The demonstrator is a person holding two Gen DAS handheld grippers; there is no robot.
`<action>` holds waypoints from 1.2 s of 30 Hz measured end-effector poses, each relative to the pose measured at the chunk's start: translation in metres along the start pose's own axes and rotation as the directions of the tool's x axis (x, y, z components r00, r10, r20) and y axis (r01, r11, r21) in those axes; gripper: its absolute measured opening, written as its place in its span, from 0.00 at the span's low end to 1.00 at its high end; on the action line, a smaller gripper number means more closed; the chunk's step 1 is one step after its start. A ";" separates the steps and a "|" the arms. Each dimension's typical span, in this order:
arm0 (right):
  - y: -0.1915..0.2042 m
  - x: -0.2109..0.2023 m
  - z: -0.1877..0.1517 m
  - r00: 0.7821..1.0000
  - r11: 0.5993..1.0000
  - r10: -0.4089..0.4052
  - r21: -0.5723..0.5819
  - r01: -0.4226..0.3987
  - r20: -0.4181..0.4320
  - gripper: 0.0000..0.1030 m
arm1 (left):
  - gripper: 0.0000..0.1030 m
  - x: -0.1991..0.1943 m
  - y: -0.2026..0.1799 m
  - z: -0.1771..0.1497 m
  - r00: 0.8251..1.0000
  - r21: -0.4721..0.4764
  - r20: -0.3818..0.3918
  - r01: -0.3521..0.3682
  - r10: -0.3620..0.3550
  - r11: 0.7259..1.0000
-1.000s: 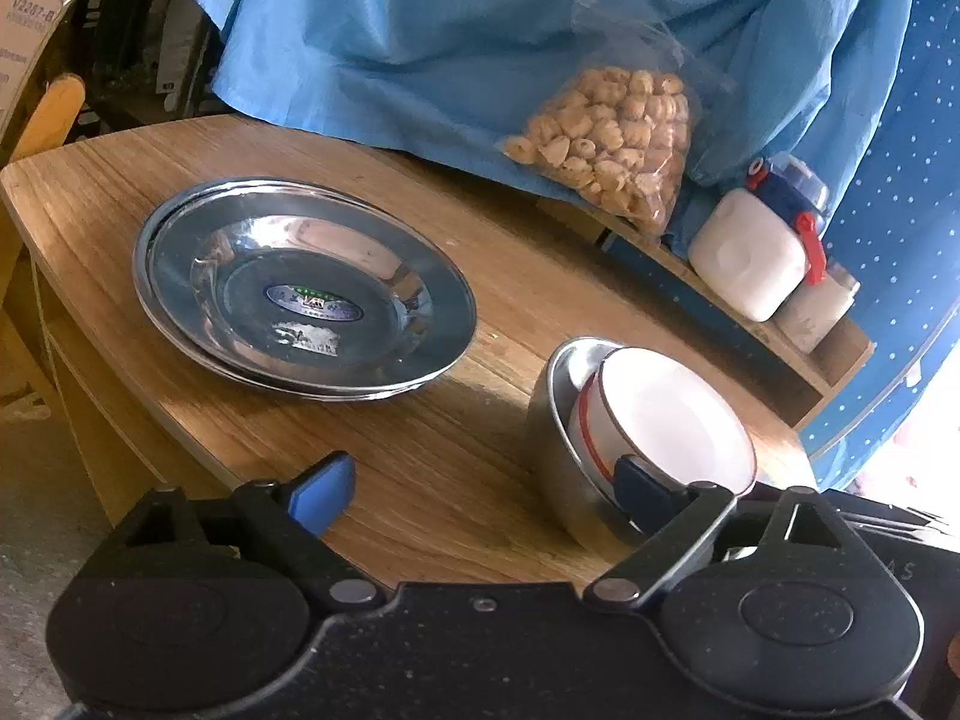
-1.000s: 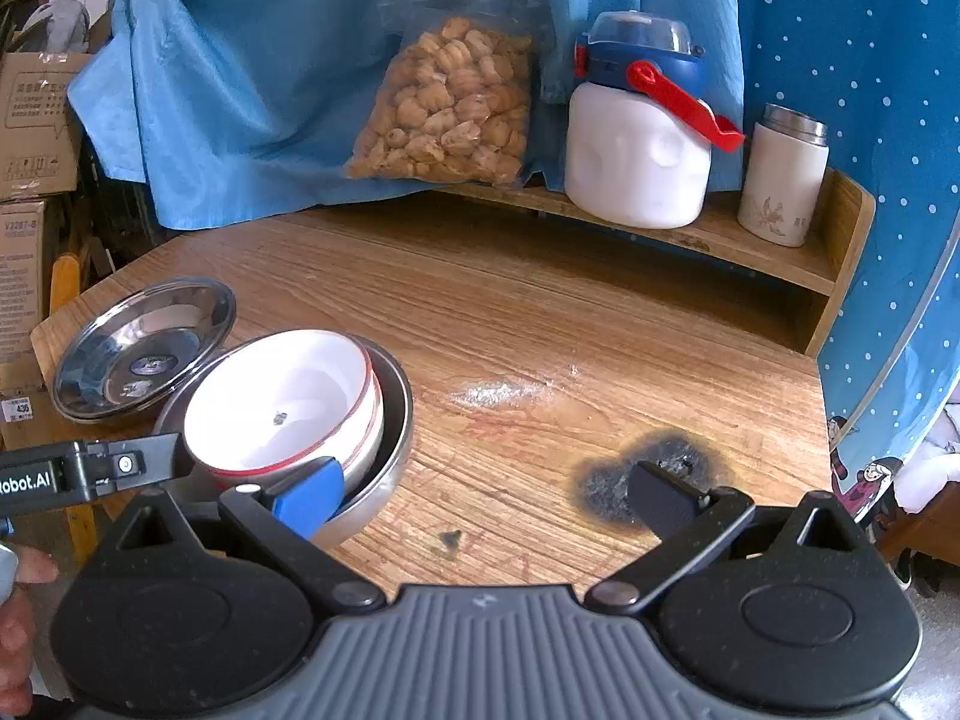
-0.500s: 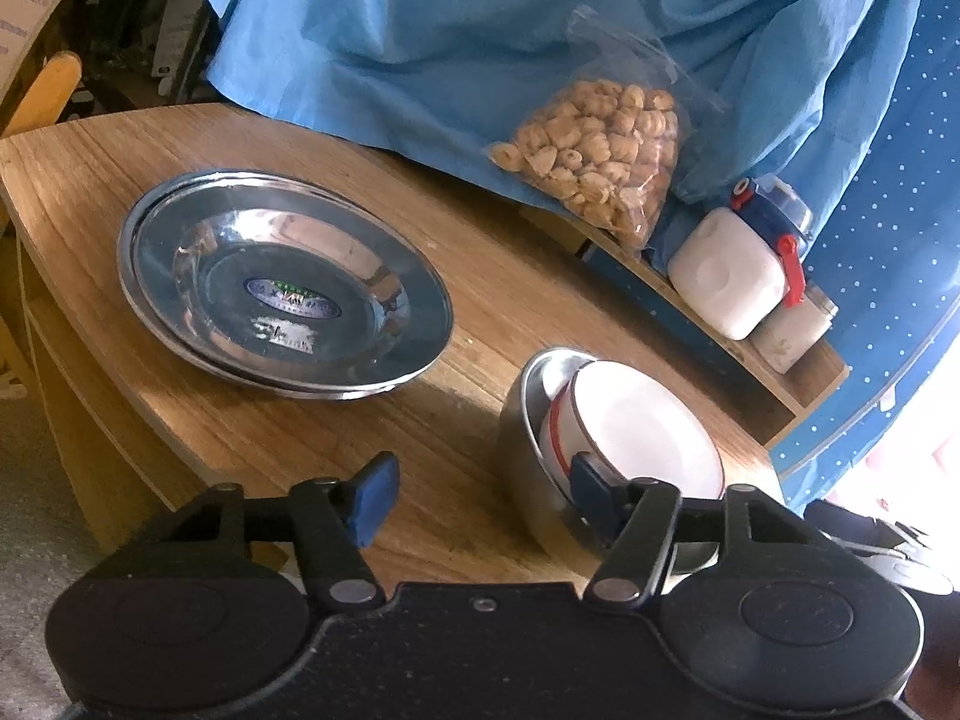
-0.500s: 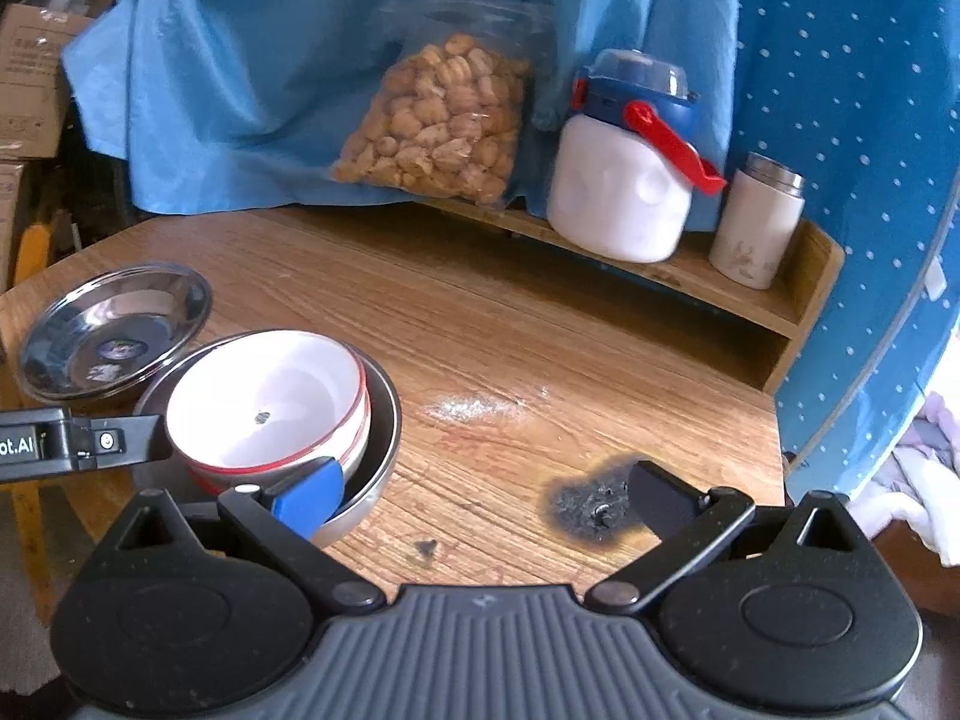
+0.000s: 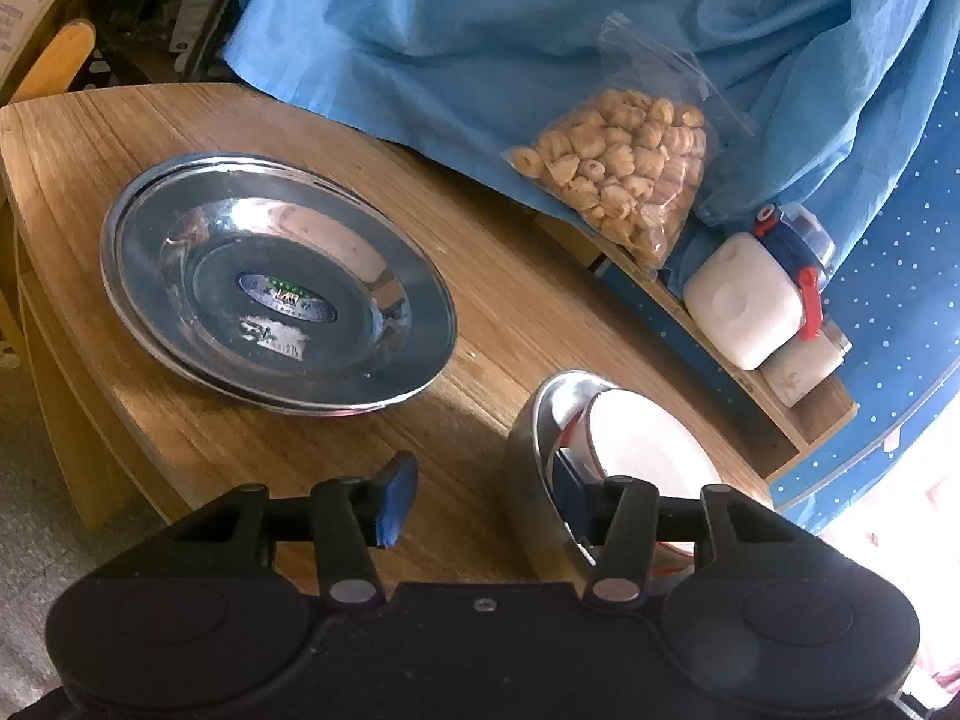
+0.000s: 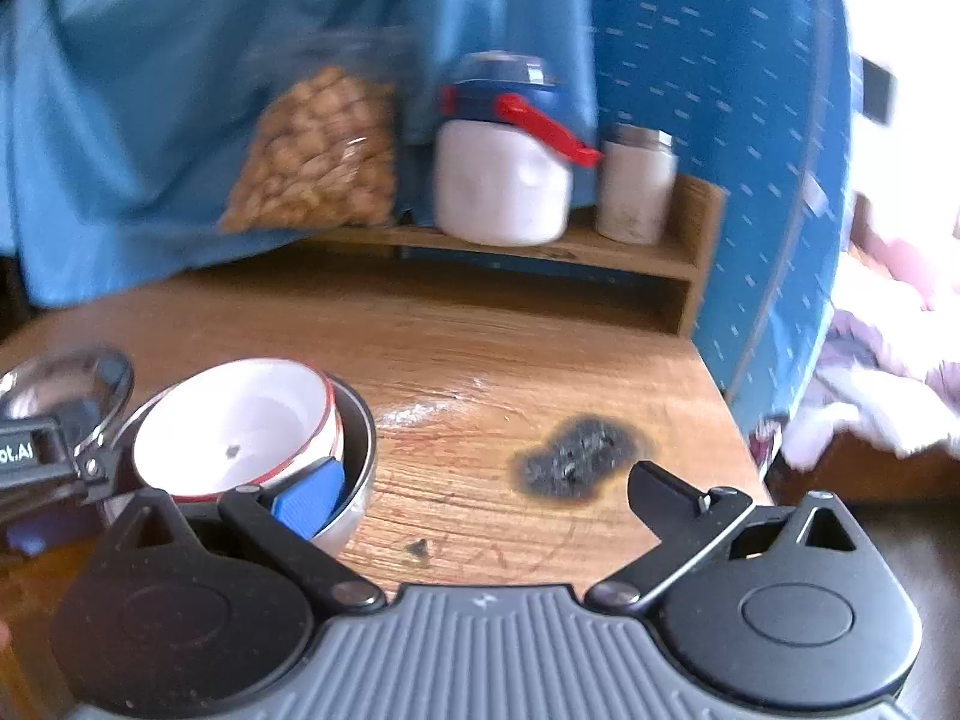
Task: Organize plates and bowls
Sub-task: 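Close both grippers on the rim of the steel mixing bowl, then lift the steel bowl with nested white bowls using both grippers and carry it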
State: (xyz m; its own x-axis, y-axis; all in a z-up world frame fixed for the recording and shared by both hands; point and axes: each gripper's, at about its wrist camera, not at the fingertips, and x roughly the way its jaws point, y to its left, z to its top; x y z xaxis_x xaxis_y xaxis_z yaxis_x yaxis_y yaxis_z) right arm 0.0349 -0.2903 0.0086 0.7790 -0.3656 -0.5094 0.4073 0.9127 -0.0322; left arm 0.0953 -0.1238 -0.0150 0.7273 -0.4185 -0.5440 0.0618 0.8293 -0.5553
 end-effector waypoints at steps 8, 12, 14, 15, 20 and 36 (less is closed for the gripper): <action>-0.007 0.002 -0.006 1.000 0.993 0.004 0.120 -0.004 -0.001 0.94 | 0.41 0.007 0.000 0.005 1.000 -0.013 -0.011 0.024 -0.024 1.000; -0.003 -0.001 -0.006 1.000 0.992 0.015 0.126 -0.017 0.013 0.82 | 0.32 0.010 -0.002 0.007 0.999 -0.021 -0.013 0.052 -0.052 0.998; 0.000 -0.001 -0.005 1.000 0.993 0.014 0.121 -0.016 0.011 0.79 | 0.21 0.011 -0.003 0.008 0.997 -0.034 -0.018 0.070 -0.070 0.997; 0.000 -0.001 -0.004 1.000 0.992 0.015 0.122 -0.016 0.008 0.77 | 0.18 0.012 -0.004 0.009 0.997 -0.035 -0.022 0.078 -0.079 0.996; 0.000 0.001 0.000 0.999 0.990 0.047 0.136 -0.045 -0.015 0.66 | 0.17 0.020 -0.009 0.016 0.995 -0.036 -0.053 0.079 -0.081 0.996; -0.012 0.033 0.013 0.994 0.978 0.089 0.197 -0.074 -0.069 0.66 | 0.18 0.030 -0.013 0.020 0.993 0.003 -0.066 0.094 -0.094 0.996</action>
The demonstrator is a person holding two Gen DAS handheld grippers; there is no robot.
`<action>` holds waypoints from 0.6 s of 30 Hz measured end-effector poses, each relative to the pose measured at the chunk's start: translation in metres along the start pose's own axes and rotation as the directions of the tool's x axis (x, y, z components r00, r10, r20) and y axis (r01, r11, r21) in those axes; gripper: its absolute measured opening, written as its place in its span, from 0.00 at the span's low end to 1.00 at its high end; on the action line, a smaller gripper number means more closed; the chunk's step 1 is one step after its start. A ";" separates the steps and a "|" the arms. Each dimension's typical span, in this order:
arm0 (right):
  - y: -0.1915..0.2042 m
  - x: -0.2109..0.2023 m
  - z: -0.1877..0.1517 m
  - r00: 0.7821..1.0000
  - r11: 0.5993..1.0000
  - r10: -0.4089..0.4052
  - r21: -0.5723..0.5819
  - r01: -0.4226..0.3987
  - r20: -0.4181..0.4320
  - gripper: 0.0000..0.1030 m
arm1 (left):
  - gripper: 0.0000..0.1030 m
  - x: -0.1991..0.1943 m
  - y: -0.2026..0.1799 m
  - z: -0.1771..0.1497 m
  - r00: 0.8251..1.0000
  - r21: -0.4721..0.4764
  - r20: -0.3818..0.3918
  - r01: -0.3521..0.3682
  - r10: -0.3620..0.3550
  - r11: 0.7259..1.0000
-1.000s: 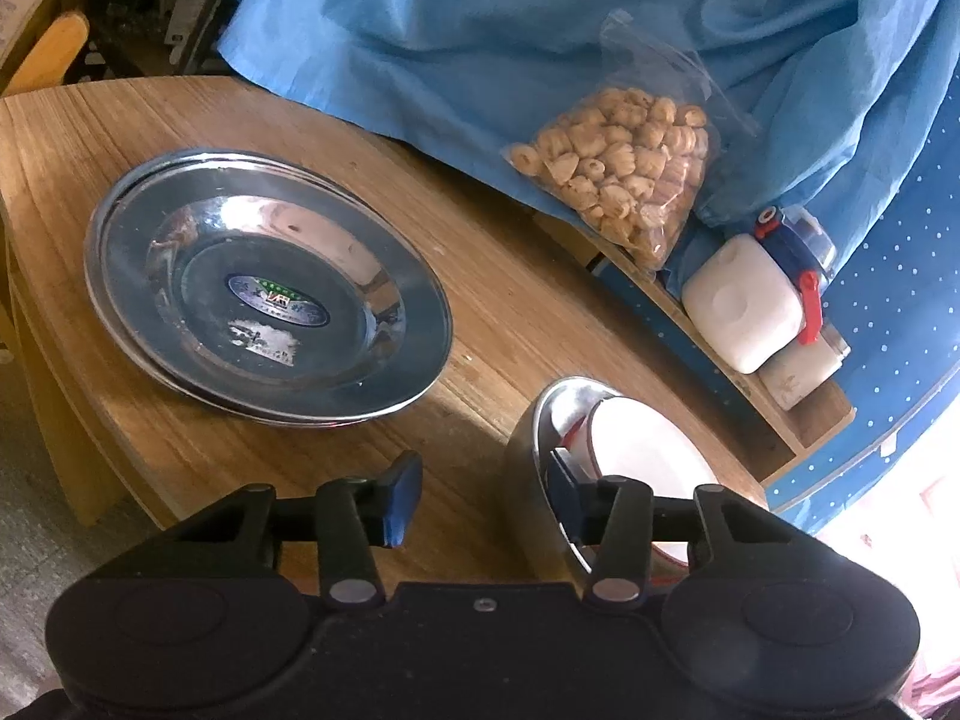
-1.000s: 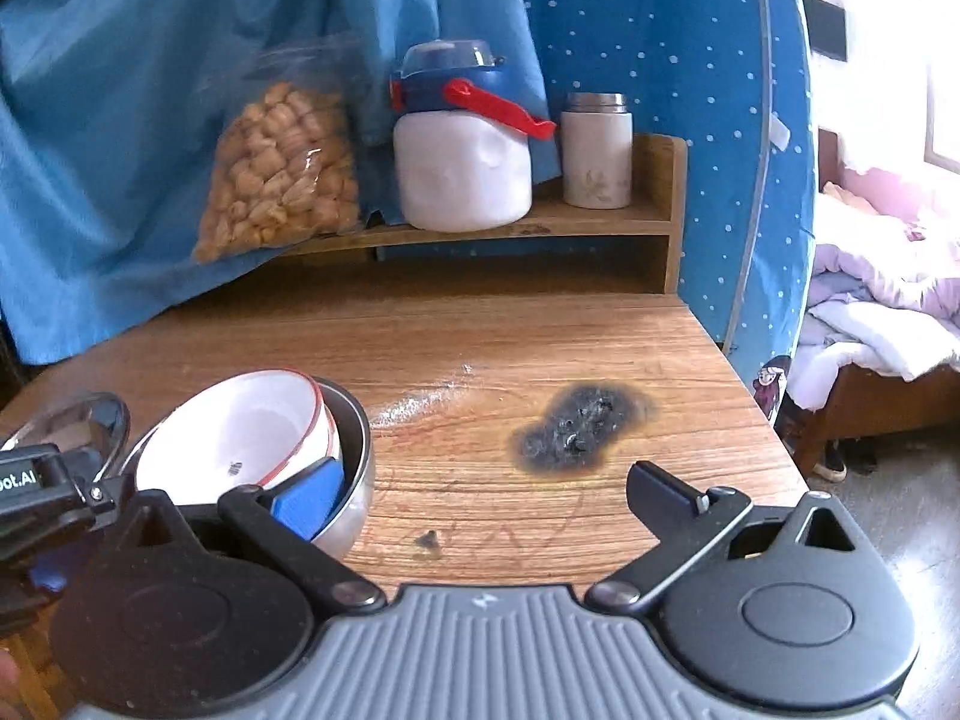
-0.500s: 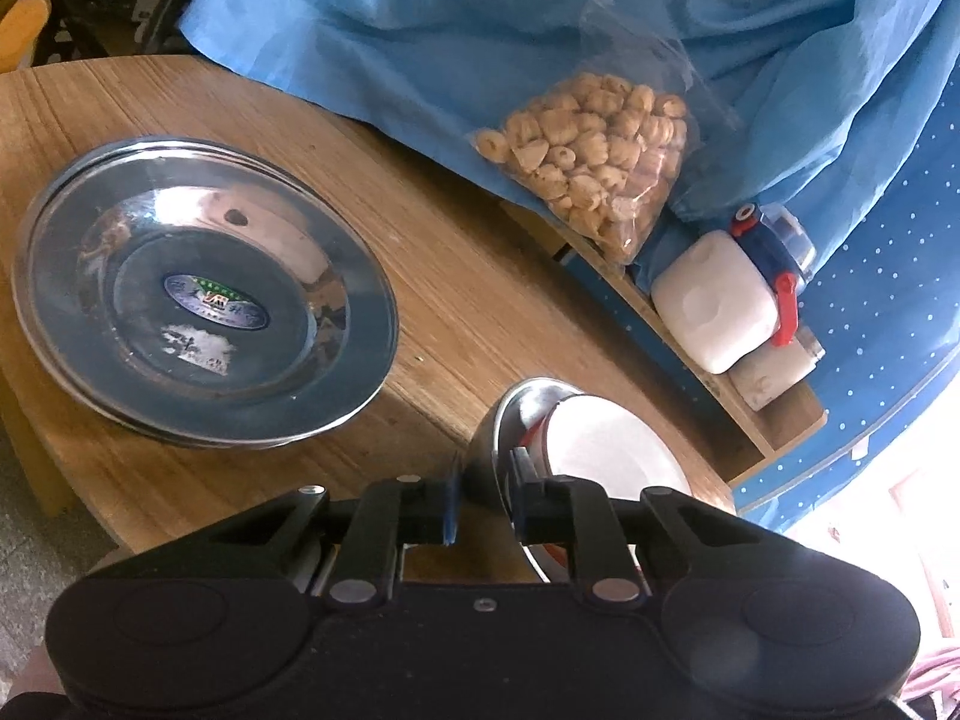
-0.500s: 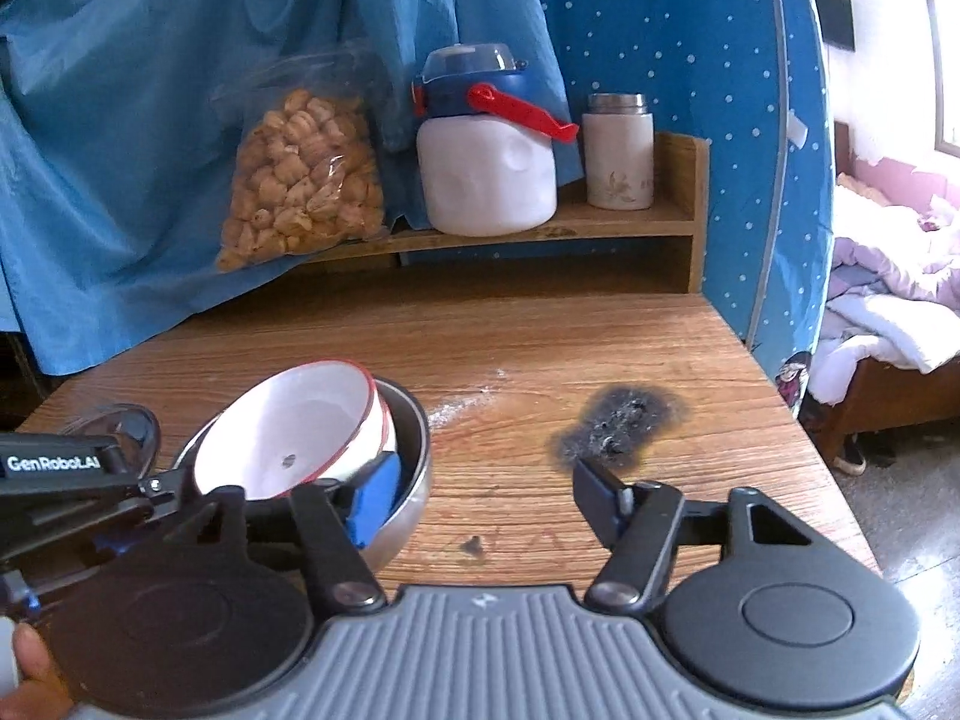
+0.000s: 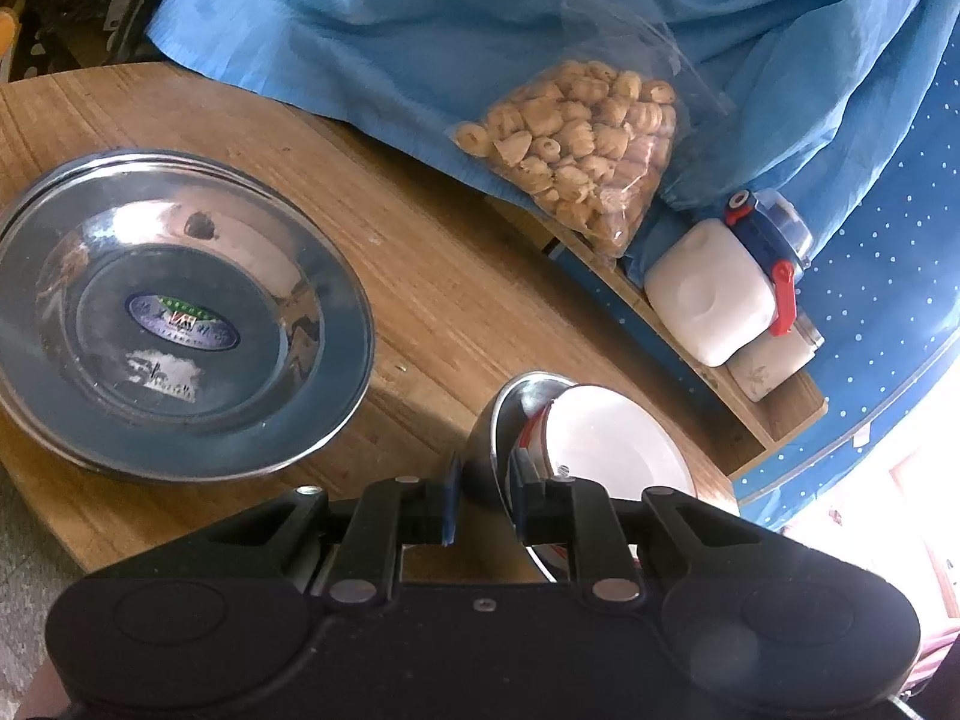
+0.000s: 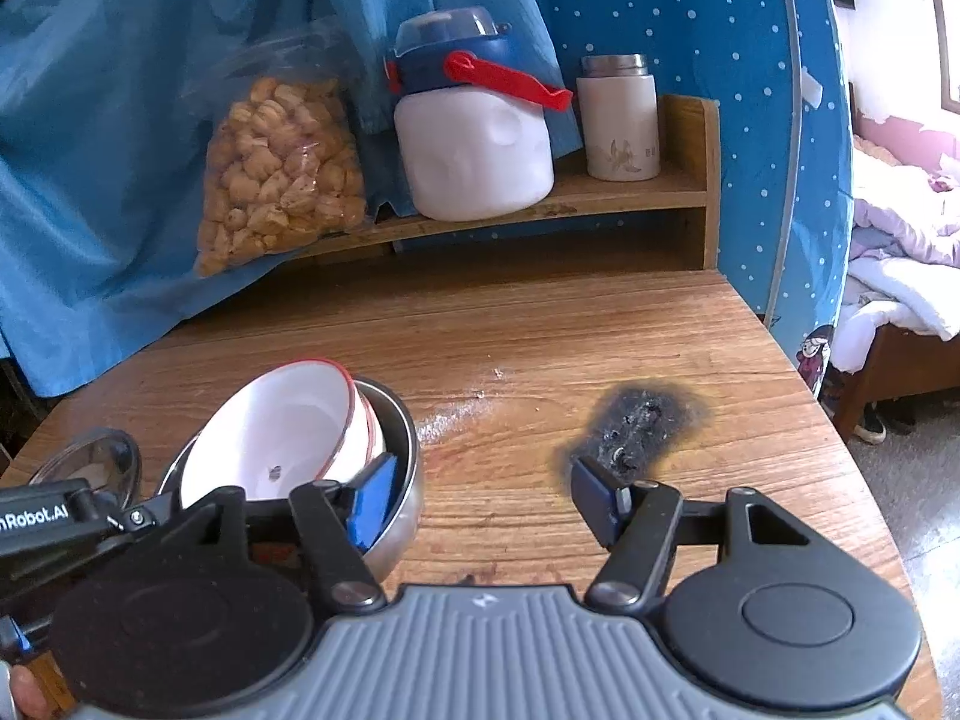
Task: Organize plates and bowls
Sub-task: 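Lift the steel bowl with nested white bowls using both grippers and carry it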
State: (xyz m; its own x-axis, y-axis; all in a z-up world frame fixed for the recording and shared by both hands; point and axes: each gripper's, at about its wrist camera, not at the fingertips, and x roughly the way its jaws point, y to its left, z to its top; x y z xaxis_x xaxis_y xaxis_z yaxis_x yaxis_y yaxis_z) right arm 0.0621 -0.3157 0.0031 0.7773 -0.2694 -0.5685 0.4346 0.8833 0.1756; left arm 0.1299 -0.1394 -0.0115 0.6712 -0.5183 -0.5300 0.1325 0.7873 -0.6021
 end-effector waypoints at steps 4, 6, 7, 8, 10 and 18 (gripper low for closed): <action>-0.009 0.005 0.000 0.999 0.996 0.047 0.074 -0.047 0.003 0.61 | 0.25 0.004 0.004 0.003 1.000 -0.019 -0.007 0.017 -0.017 1.000; -0.010 0.005 -0.001 0.998 0.994 0.063 0.094 -0.064 0.015 0.56 | 0.26 0.006 0.004 0.004 1.000 -0.022 -0.005 0.018 -0.018 1.000; -0.010 0.005 -0.002 0.998 0.993 0.066 0.094 -0.067 0.021 0.54 | 0.26 0.007 0.003 0.004 1.000 -0.016 -0.002 0.017 -0.017 1.000; -0.008 0.004 -0.003 0.998 0.993 0.065 0.092 -0.067 0.027 0.51 | 0.26 0.008 0.003 0.004 1.000 -0.013 0.000 0.014 -0.014 1.000; -0.004 0.003 -0.003 0.998 0.995 0.058 0.082 -0.060 0.033 0.49 | 0.25 0.009 0.001 0.004 1.000 -0.002 0.005 0.009 -0.009 1.000; 0.000 0.004 -0.003 0.997 0.993 0.072 0.095 -0.075 0.040 0.37 | 0.20 0.010 -0.001 0.003 1.000 0.005 0.011 0.017 -0.017 1.000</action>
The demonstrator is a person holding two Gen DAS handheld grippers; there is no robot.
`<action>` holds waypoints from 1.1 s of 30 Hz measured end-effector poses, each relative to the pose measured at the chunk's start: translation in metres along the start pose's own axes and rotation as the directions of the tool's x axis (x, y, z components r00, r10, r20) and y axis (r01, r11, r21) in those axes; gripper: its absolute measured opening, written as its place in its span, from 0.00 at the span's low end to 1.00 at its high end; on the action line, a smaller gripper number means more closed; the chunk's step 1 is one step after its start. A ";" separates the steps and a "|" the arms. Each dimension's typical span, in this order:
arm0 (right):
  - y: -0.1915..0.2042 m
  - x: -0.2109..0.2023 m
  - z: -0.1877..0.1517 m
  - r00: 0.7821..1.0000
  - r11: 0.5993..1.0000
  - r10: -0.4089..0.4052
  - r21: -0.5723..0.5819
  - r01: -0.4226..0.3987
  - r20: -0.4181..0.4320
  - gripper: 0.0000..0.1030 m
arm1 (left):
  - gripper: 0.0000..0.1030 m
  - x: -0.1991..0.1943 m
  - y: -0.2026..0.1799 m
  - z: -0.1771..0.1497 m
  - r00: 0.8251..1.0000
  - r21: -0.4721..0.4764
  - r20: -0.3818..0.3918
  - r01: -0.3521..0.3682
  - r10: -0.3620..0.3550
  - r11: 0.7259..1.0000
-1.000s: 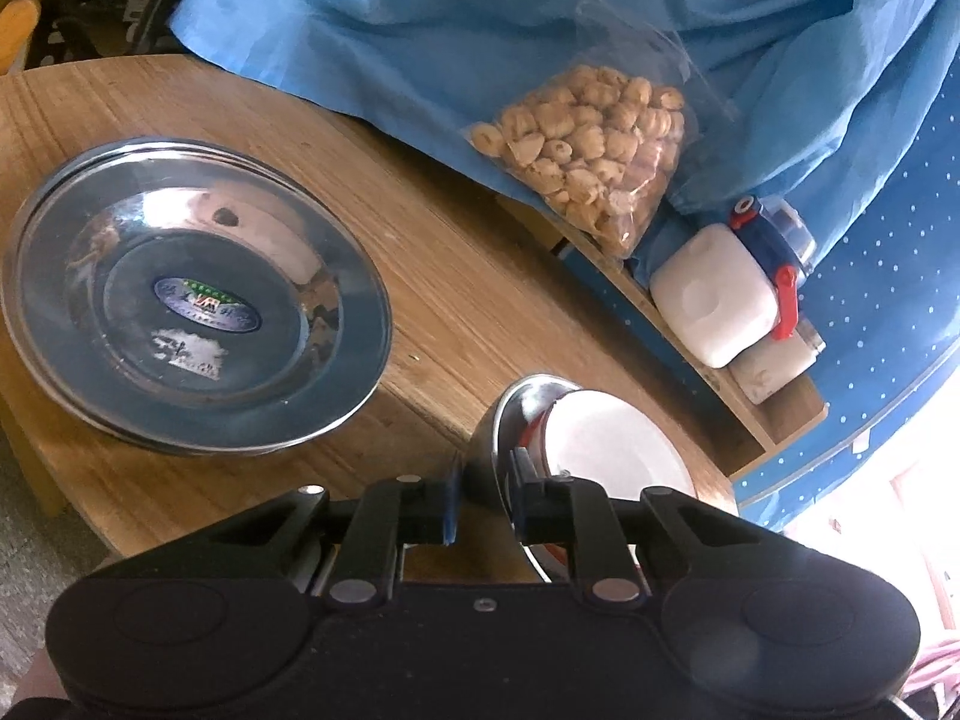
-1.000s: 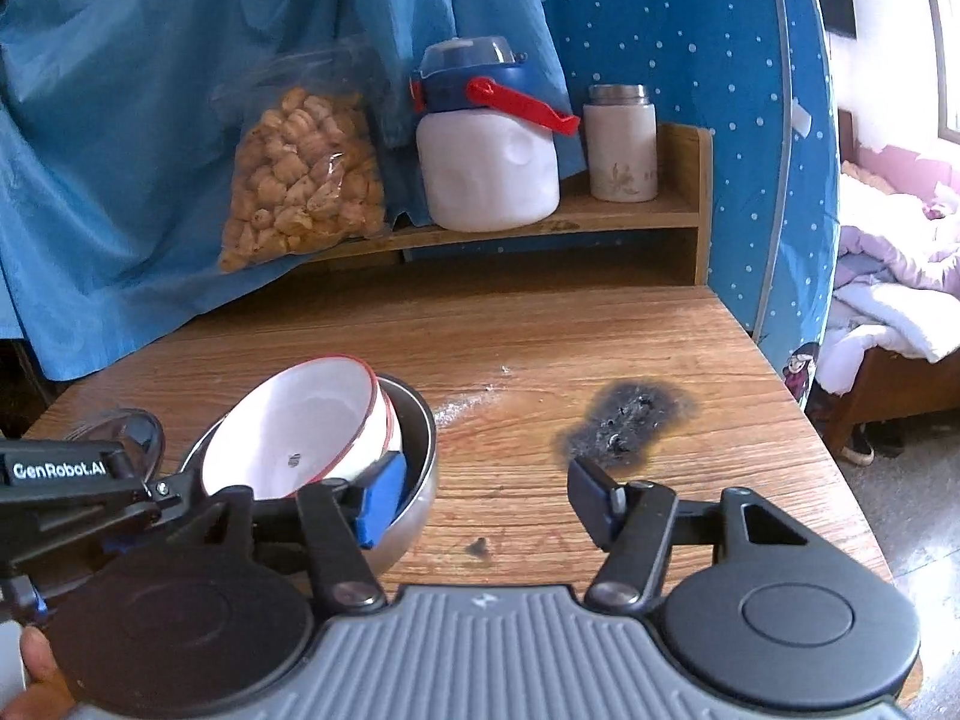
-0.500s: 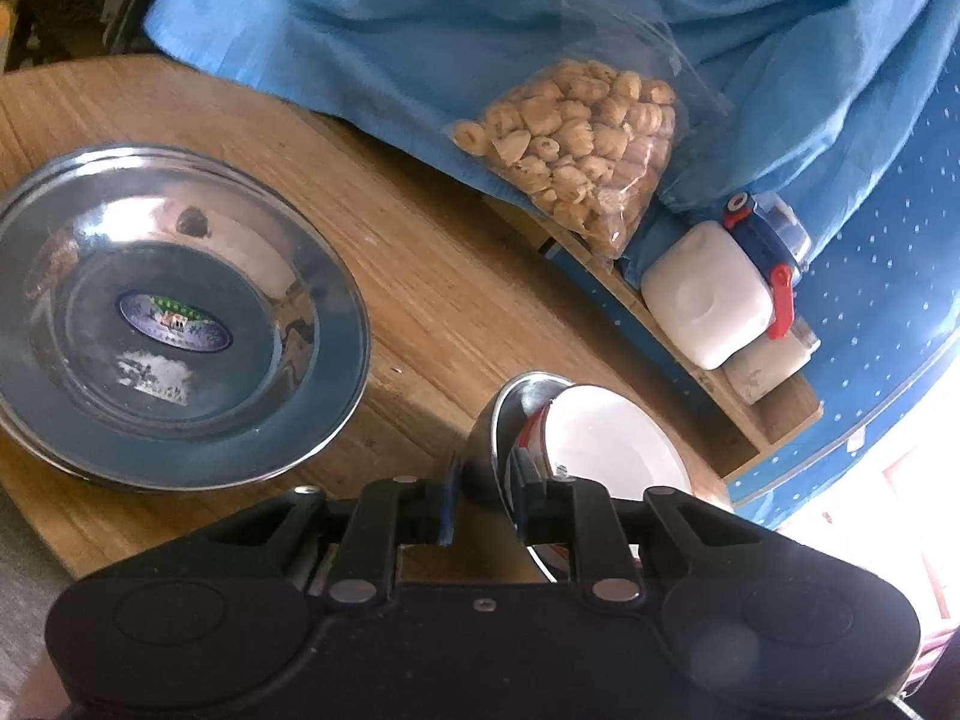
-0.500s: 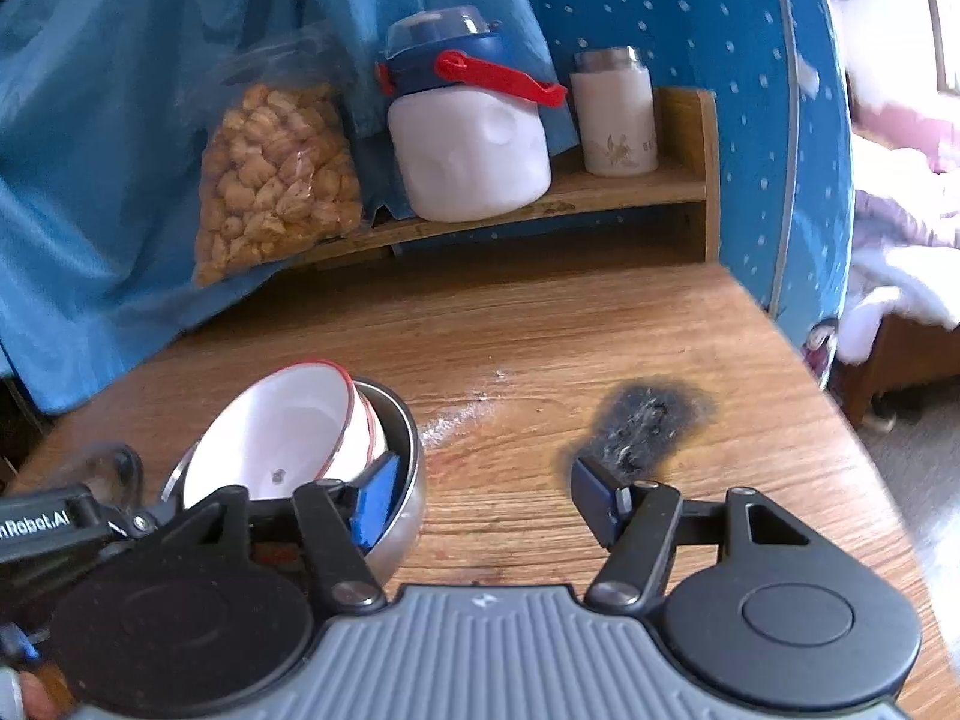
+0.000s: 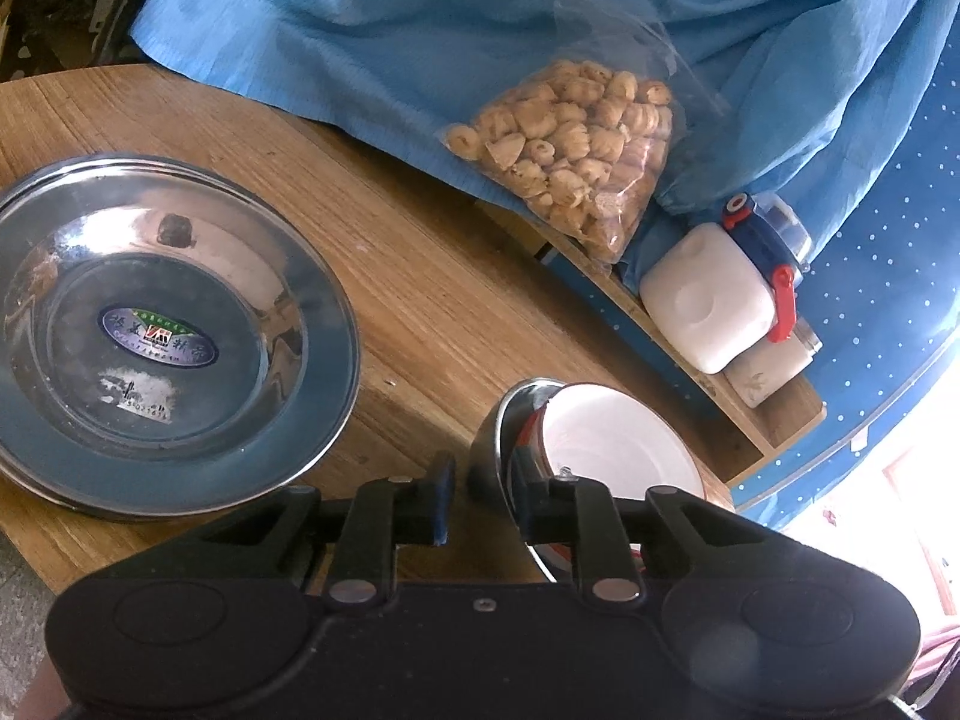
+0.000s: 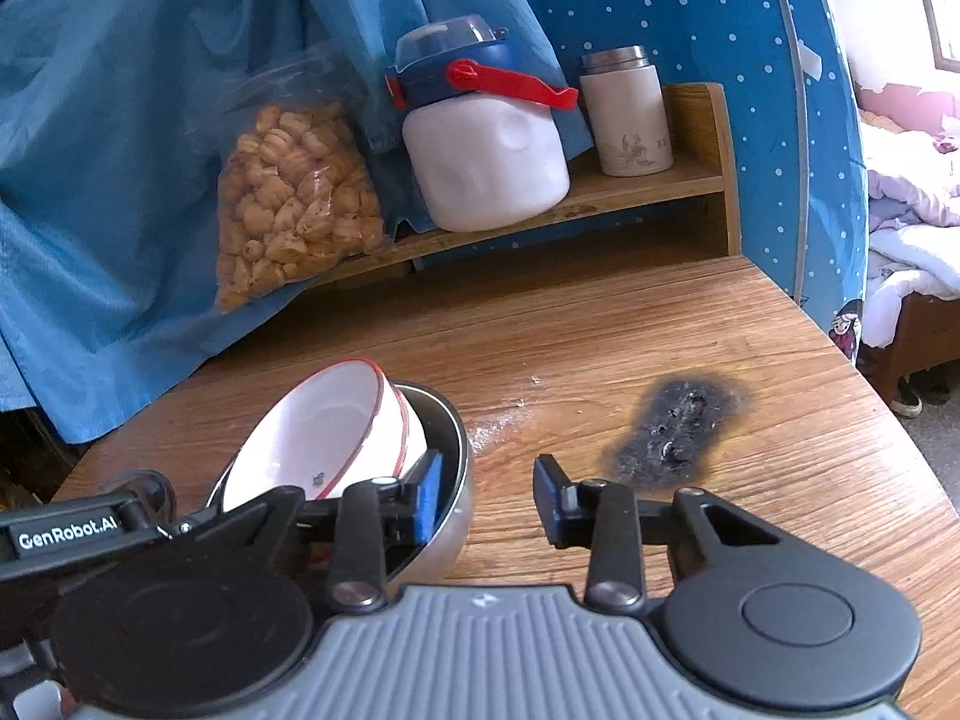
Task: Organize plates and bowls
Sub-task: 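Lift the steel bowl with nested white bowls using both grippers and carry it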
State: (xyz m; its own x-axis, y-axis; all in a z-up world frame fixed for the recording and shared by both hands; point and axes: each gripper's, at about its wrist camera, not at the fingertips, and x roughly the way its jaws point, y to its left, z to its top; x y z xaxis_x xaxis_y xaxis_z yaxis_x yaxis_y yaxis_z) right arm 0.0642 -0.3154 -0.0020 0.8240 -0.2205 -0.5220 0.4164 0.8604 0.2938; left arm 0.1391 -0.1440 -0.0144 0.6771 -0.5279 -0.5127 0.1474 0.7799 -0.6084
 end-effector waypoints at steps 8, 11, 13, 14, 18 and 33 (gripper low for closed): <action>-0.004 -0.001 -0.005 0.997 0.994 0.075 0.079 -0.076 0.017 0.17 | 0.17 0.001 -0.004 -0.001 1.000 0.032 0.005 -0.008 0.007 0.999; -0.006 -0.001 -0.004 0.996 0.992 0.082 0.093 -0.084 0.020 0.17 | 0.17 0.002 -0.004 -0.001 1.000 0.032 0.007 -0.008 0.008 0.999; -0.006 -0.002 -0.005 0.997 0.992 0.078 0.094 -0.080 0.023 0.17 | 0.17 0.002 -0.003 0.000 1.000 0.033 0.008 -0.008 0.007 0.999; -0.006 -0.002 -0.005 0.997 0.992 0.079 0.096 -0.081 0.026 0.19 | 0.17 0.002 -0.004 0.000 1.000 0.033 0.008 -0.008 0.007 0.999; -0.007 -0.001 -0.006 0.996 0.990 0.085 0.112 -0.089 0.036 0.19 | 0.17 0.004 -0.008 0.000 1.000 0.067 0.011 -0.018 0.018 0.998; -0.006 -0.003 -0.009 0.995 0.989 0.086 0.115 -0.091 0.042 0.19 | 0.16 0.007 -0.009 0.000 1.000 0.101 0.015 -0.016 0.014 0.995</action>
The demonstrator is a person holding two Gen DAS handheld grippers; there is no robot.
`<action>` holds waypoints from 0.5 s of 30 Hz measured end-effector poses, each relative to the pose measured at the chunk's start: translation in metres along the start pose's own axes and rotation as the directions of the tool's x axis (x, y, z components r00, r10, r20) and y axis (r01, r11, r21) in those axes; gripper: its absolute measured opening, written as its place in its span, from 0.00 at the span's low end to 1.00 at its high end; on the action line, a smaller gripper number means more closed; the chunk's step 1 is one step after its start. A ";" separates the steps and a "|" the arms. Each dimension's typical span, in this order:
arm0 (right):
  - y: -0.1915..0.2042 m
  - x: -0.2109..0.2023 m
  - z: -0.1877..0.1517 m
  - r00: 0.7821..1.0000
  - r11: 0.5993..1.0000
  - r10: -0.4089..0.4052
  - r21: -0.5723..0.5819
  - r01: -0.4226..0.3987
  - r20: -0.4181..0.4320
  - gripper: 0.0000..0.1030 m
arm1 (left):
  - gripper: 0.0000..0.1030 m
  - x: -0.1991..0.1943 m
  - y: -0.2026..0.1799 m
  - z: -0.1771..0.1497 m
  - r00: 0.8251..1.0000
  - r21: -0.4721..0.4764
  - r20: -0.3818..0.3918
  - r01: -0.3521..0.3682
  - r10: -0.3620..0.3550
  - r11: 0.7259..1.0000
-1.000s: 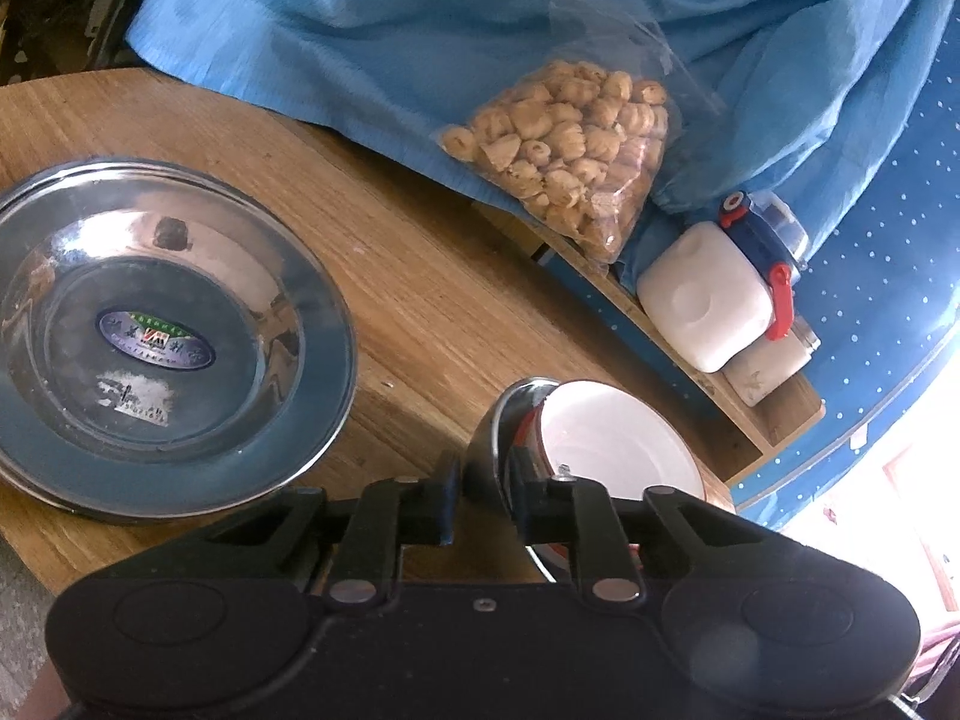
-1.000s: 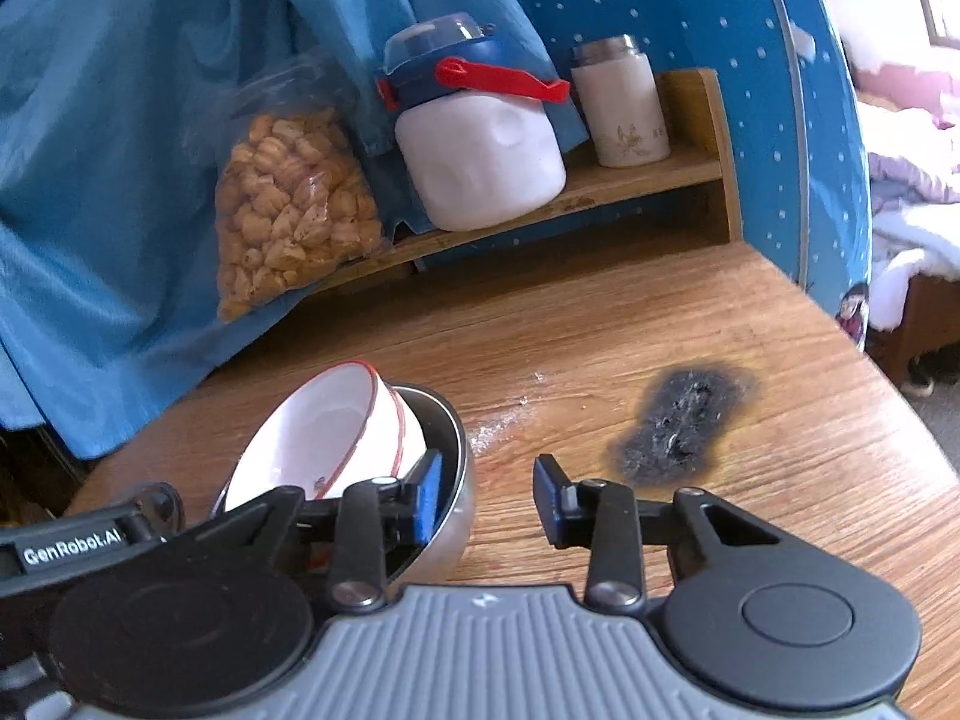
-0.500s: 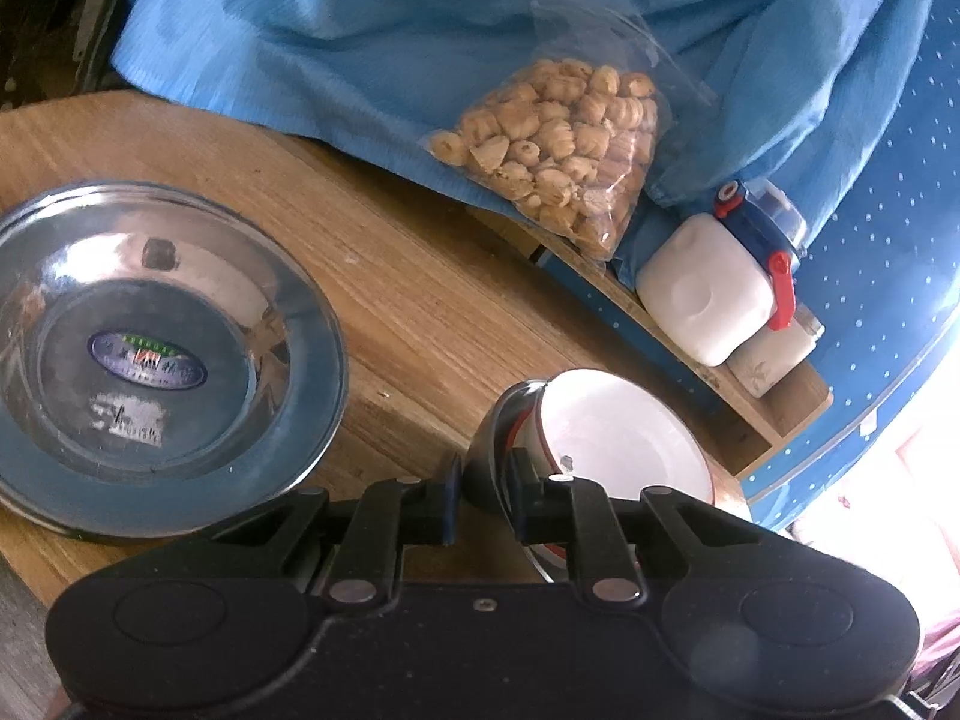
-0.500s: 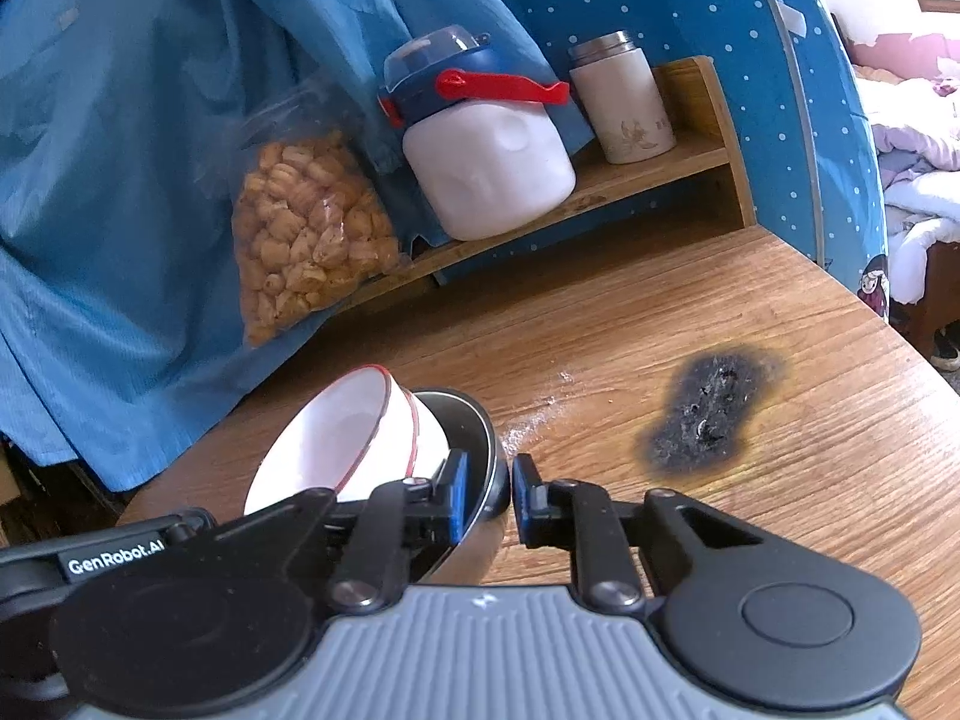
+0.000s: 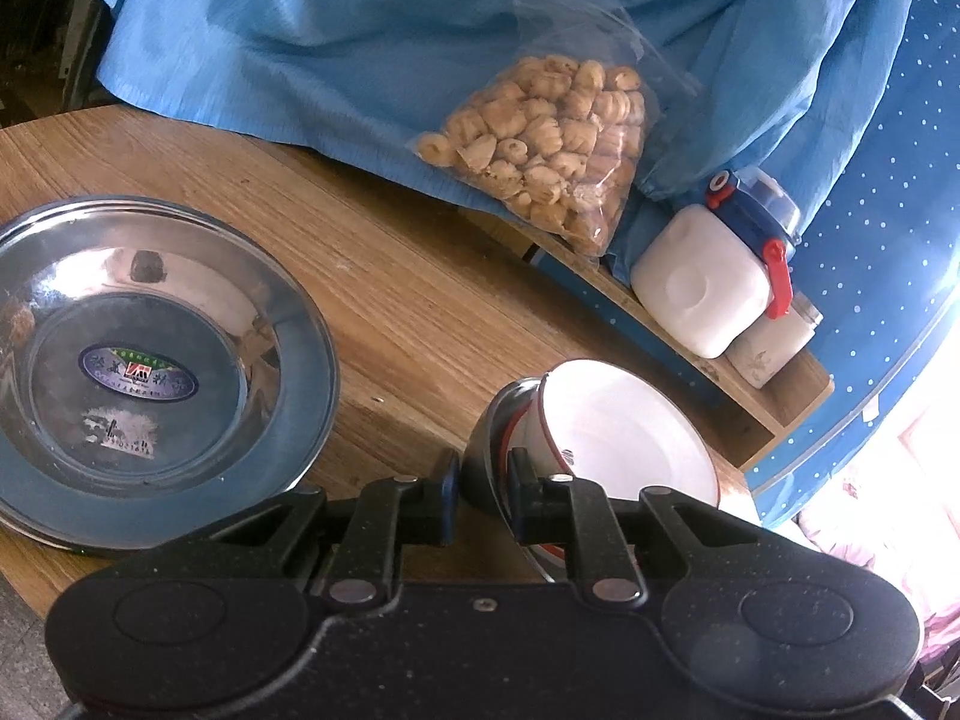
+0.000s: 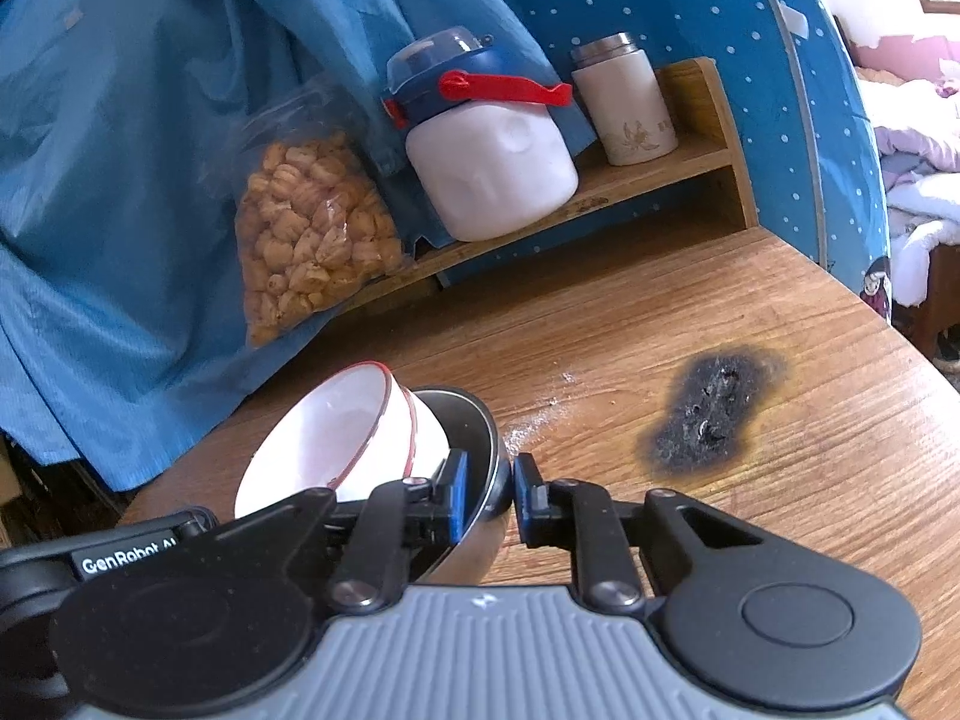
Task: Organize plates and bowls
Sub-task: 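Lift the steel bowl with nested white bowls using both grippers and carry it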
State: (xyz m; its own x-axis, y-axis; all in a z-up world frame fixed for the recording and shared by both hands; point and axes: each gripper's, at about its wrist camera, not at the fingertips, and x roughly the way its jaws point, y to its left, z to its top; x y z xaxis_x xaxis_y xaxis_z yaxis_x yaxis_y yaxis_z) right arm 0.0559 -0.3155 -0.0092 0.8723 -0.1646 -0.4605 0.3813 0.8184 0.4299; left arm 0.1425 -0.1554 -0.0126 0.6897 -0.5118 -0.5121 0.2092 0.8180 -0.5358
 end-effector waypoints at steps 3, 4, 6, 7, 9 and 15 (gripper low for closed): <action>-0.002 -0.001 0.000 1.000 1.000 0.004 0.024 -0.004 0.002 0.18 | 0.16 -0.001 0.000 -0.001 1.000 0.004 0.006 -0.002 0.002 1.000; -0.004 -0.001 0.000 1.000 0.999 0.008 0.033 -0.009 0.003 0.18 | 0.16 -0.001 0.000 -0.001 1.000 0.005 0.008 0.000 0.000 1.000; -0.005 -0.001 0.000 1.000 0.999 0.012 0.043 -0.013 0.002 0.17 | 0.16 -0.003 -0.001 -0.001 1.000 0.006 0.014 0.004 -0.004 1.000; -0.006 -0.001 0.000 1.000 0.999 0.013 0.044 -0.013 0.000 0.17 | 0.15 -0.004 -0.002 -0.002 1.000 0.011 0.020 0.003 -0.004 1.000; -0.007 -0.001 -0.001 1.000 0.999 0.016 0.048 -0.016 -0.005 0.17 | 0.15 -0.006 -0.004 -0.002 1.000 0.017 0.030 0.002 -0.002 1.000; -0.005 -0.003 -0.003 1.000 0.999 0.019 0.044 -0.018 -0.011 0.16 | 0.15 -0.010 -0.007 -0.002 0.999 0.034 0.042 -0.012 0.010 0.999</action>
State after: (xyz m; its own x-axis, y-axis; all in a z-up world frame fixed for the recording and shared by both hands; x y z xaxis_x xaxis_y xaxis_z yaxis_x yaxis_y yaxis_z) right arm 0.0503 -0.3175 -0.0123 0.8760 -0.1432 -0.4605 0.3782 0.7964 0.4718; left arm 0.1323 -0.1568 -0.0049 0.7205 -0.4918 -0.4889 0.2245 0.8324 -0.5067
